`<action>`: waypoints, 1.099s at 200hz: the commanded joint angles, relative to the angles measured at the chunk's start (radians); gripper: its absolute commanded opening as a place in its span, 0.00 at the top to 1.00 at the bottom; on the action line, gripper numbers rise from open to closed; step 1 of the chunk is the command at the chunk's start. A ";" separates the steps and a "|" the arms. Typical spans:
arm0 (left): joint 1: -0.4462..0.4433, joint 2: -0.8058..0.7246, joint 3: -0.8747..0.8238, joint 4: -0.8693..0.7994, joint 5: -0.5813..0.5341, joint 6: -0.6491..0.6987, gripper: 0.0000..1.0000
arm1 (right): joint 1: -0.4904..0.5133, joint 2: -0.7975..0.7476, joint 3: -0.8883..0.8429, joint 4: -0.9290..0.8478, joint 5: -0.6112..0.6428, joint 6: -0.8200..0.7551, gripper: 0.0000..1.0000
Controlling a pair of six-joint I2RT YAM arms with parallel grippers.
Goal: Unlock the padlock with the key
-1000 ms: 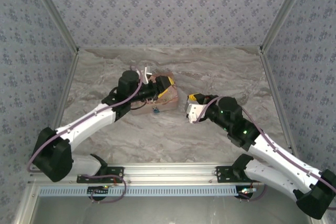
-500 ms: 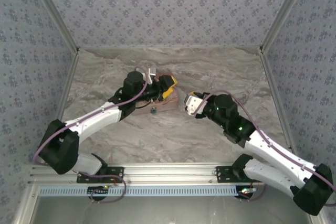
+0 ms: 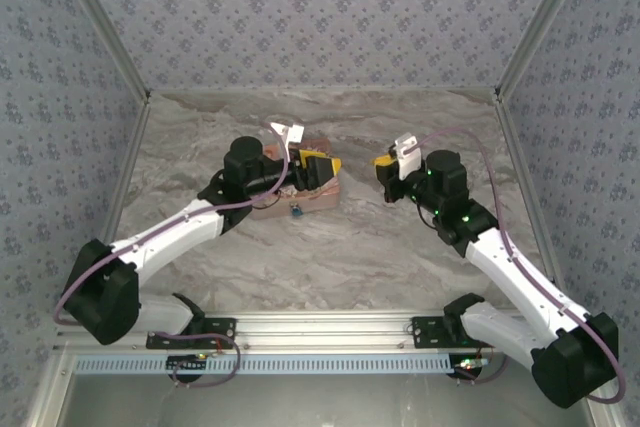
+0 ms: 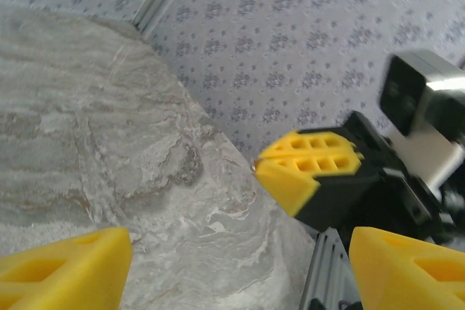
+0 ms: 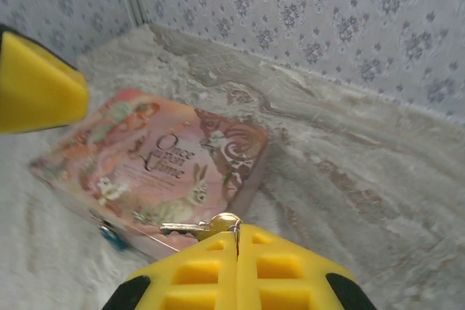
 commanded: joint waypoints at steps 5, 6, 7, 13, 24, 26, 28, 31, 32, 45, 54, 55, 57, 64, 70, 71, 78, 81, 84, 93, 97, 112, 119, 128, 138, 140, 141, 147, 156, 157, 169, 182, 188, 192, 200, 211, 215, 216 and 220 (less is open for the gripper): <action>-0.001 -0.038 -0.015 0.056 0.067 0.095 0.22 | -0.018 -0.027 0.006 0.071 -0.130 0.317 1.00; 0.000 -0.038 -0.015 0.058 0.068 0.092 0.21 | -0.018 -0.028 0.005 0.075 -0.130 0.324 1.00; -0.001 -0.037 -0.015 0.060 0.067 0.089 0.21 | -0.018 -0.027 0.004 0.079 -0.130 0.331 1.00; -0.003 -0.034 -0.016 0.078 0.066 0.062 0.21 | -0.017 -0.027 -0.002 0.096 -0.133 0.370 1.00; -0.007 -0.024 -0.016 0.111 0.054 0.005 0.22 | -0.010 -0.021 -0.012 0.120 -0.129 0.437 1.00; -0.009 -0.022 -0.016 0.118 0.052 -0.004 0.22 | -0.008 -0.021 -0.012 0.120 -0.126 0.446 1.00; -0.011 -0.019 -0.016 0.124 0.050 -0.015 0.22 | -0.006 -0.020 -0.012 0.119 -0.122 0.452 1.00; -0.014 -0.015 -0.016 0.134 0.045 -0.029 0.22 | -0.003 -0.019 -0.013 0.117 -0.115 0.460 1.00; -0.016 -0.014 -0.016 0.137 0.044 -0.033 0.22 | -0.002 -0.018 -0.012 0.115 -0.112 0.462 1.00; -0.035 0.005 -0.015 0.163 0.019 -0.081 0.23 | 0.023 -0.016 -0.014 0.112 -0.074 0.476 1.00; -0.047 0.018 -0.012 0.177 0.006 -0.100 0.24 | 0.043 -0.015 -0.019 0.110 -0.037 0.477 1.00; -0.049 0.020 -0.011 0.178 0.005 -0.102 0.24 | 0.046 -0.016 -0.019 0.110 -0.033 0.478 1.00; -0.051 0.023 -0.010 0.180 0.001 -0.104 0.24 | 0.050 -0.017 -0.020 0.111 -0.028 0.478 1.00; -0.061 0.032 -0.007 0.186 -0.006 -0.112 0.24 | 0.062 -0.017 -0.021 0.110 -0.008 0.477 1.00; -0.069 0.039 -0.002 0.193 -0.012 -0.114 0.25 | 0.069 -0.016 -0.021 0.106 0.002 0.477 1.00; -0.071 0.039 -0.002 0.195 -0.012 -0.113 0.25 | 0.070 -0.016 -0.021 0.106 0.004 0.477 1.00; -0.080 0.045 0.003 0.195 -0.021 -0.112 0.25 | 0.074 -0.015 -0.020 0.103 0.010 0.477 1.00; -0.083 0.048 0.006 0.193 -0.024 -0.110 0.25 | 0.076 -0.014 -0.020 0.101 0.013 0.477 1.00; -0.085 0.050 0.010 0.190 -0.026 -0.106 0.25 | 0.076 -0.013 -0.019 0.099 0.016 0.478 1.00; -0.094 0.056 0.020 0.174 -0.034 -0.094 0.25 | 0.078 -0.012 -0.018 0.094 0.025 0.479 1.00; -0.096 0.058 0.024 0.163 -0.040 -0.088 0.25 | 0.079 -0.013 -0.019 0.096 0.027 0.479 1.00; -0.105 0.071 0.037 0.138 -0.056 -0.073 0.26 | 0.082 -0.013 -0.015 0.097 0.026 0.486 1.00; -0.106 0.079 0.040 0.140 -0.059 -0.072 0.26 | 0.083 -0.010 -0.014 0.098 0.023 0.488 1.00; -0.108 0.092 0.044 0.143 -0.063 -0.076 0.28 | 0.087 -0.008 -0.010 0.096 0.023 0.488 1.00; -0.109 0.104 0.051 0.149 -0.060 -0.083 0.30 | 0.092 -0.004 -0.007 0.097 0.022 0.488 1.00; -0.108 0.106 0.052 0.151 -0.061 -0.084 0.30 | 0.093 -0.002 -0.007 0.097 0.021 0.488 1.00; -0.108 0.106 0.052 0.152 -0.061 -0.085 0.30 | 0.094 -0.001 -0.006 0.097 0.021 0.488 1.00; -0.109 0.114 0.056 0.155 -0.061 -0.089 0.31 | 0.097 0.003 -0.005 0.094 0.020 0.488 1.00; -0.108 0.121 0.061 0.159 -0.062 -0.093 0.33 | 0.101 0.007 -0.003 0.095 0.017 0.488 1.00; -0.108 0.123 0.062 0.159 -0.062 -0.093 0.33 | 0.102 0.008 -0.003 0.094 0.017 0.487 1.00; -0.109 0.127 0.066 0.161 -0.067 -0.091 0.35 | 0.107 0.013 -0.001 0.093 0.015 0.488 1.00; -0.109 0.131 0.070 0.157 -0.076 -0.087 0.40 | 0.108 0.015 -0.001 0.094 0.018 0.488 1.00; -0.108 0.131 0.071 0.153 -0.078 -0.085 0.42 | 0.110 0.015 -0.001 0.096 0.021 0.489 1.00; -0.107 0.130 0.071 0.152 -0.080 -0.084 0.44 | 0.110 0.016 -0.001 0.096 0.022 0.489 1.00; -0.108 0.131 0.071 0.151 -0.084 -0.082 0.48 | 0.111 0.016 -0.002 0.098 0.023 0.491 1.00; -0.108 0.131 0.072 0.149 -0.085 -0.080 0.56 | 0.112 0.018 -0.002 0.099 0.022 0.491 1.00; -0.109 0.130 0.071 0.147 -0.086 -0.080 0.59 | 0.113 0.019 -0.001 0.100 0.021 0.492 1.00; -0.108 0.130 0.071 0.147 -0.086 -0.080 0.59 | 0.113 0.019 -0.001 0.100 0.021 0.493 1.00; -0.109 0.130 0.071 0.146 -0.086 -0.079 0.62 | 0.112 0.020 -0.002 0.099 0.020 0.494 1.00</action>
